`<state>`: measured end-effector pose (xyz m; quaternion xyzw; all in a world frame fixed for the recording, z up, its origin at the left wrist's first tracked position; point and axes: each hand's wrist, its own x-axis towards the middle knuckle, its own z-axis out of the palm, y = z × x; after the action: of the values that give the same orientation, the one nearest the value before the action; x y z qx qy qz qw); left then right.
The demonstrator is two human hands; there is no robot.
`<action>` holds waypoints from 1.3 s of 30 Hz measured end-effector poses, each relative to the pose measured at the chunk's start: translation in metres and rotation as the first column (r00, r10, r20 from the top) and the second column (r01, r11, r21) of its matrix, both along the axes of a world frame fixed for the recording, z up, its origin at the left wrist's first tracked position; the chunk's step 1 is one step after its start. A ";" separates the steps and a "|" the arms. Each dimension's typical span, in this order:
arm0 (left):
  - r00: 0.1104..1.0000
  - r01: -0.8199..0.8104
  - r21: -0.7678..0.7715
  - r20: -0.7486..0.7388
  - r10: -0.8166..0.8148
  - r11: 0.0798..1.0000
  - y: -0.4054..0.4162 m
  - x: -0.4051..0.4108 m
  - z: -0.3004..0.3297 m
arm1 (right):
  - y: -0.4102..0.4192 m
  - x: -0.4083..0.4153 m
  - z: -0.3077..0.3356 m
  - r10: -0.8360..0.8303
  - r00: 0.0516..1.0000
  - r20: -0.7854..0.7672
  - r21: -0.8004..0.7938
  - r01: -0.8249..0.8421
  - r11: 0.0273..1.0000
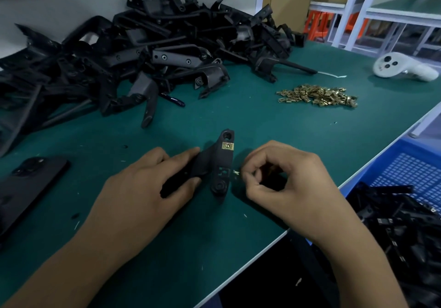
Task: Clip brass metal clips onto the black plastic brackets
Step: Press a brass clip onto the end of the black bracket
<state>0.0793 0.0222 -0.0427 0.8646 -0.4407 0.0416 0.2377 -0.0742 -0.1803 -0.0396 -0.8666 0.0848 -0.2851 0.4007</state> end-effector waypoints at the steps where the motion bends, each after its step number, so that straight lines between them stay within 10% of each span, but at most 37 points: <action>1: 1.000 -0.007 0.004 0.010 0.007 1.000 0.000 0.000 0.000 | 0.001 0.002 -0.001 0.001 1.000 -0.018 -0.046 -0.002 0.999; 21: 0.996 -0.080 0.013 0.036 0.080 0.997 0.000 0.003 -0.001 | 0.005 0.010 -0.007 -0.136 0.980 -0.148 -0.163 0.111 0.980; 39: 1.000 -0.022 0.016 0.018 0.022 1.000 0.000 -0.001 0.001 | 0.007 0.001 0.001 0.039 0.986 0.164 0.045 -0.047 0.998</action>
<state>0.0784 0.0220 -0.0412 0.8710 -0.4334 0.0482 0.2262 -0.0732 -0.1738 -0.0383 -0.8320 0.0399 -0.3444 0.4331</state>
